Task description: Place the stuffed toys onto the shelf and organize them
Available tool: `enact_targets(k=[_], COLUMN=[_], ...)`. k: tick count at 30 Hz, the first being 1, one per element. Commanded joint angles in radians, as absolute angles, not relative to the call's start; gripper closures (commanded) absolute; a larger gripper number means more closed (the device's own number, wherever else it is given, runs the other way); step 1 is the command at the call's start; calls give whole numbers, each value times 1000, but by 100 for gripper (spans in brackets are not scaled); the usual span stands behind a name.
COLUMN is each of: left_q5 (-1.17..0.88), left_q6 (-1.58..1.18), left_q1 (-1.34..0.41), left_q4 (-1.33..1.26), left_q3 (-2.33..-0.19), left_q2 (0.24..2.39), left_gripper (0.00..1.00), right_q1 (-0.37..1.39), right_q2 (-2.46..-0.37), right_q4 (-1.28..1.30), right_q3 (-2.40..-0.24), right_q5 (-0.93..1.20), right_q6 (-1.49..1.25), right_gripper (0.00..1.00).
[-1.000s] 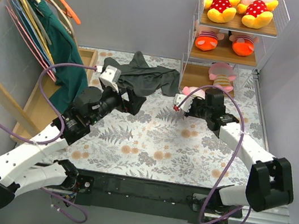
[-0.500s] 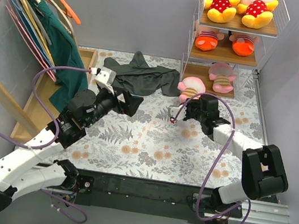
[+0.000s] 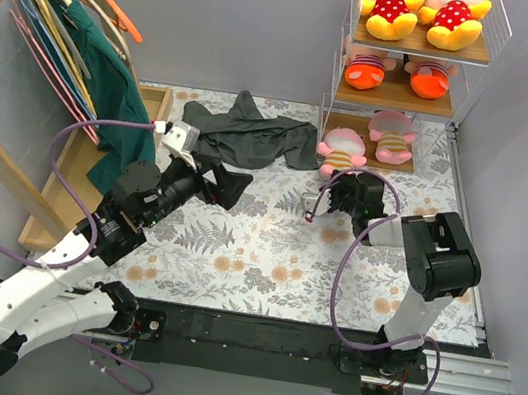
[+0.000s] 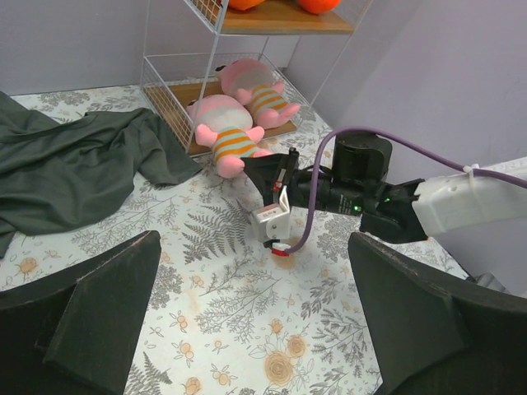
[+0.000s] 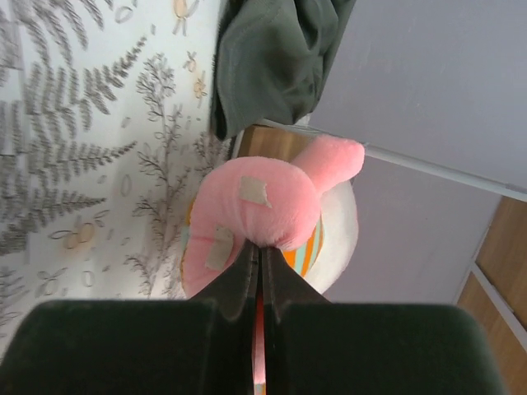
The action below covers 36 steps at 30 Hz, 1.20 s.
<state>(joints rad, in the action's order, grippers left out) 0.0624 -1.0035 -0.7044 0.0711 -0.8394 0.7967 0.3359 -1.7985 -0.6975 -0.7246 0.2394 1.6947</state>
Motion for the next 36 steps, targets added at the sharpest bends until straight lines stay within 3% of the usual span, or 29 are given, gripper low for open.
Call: enact_targets(k=[1, 23, 28, 29, 32, 36], left_q5=[28, 40, 48, 48, 41, 55], left_q6=[-1009, -1008, -1005, -1006, -1008, -1009], left_q1=[-707, -707, -707, -707, -707, -707], left_q4=[55, 54, 57, 55, 55, 54], left_q3=[-825, -813, -815, -816, -818, -816], left_q2=[793, 839, 864, 868, 876, 876], left_gripper=[2, 2, 2, 2, 2, 2], right_q1=[310, 239, 226, 224, 216, 212], right_q2=[-1838, -2129, -2183, -2186, -2197, -2168], right_q4=[-877, -884, -884, -882, -903, -955], right_q3=[-793, -1097, -1149, -1157, -1172, -1147], right_q5=[290, 380, 403, 403, 399, 399], right_q6=[1772, 1839, 1822, 1818, 1789, 1743], right_gripper=[99, 98, 87, 75, 59, 50])
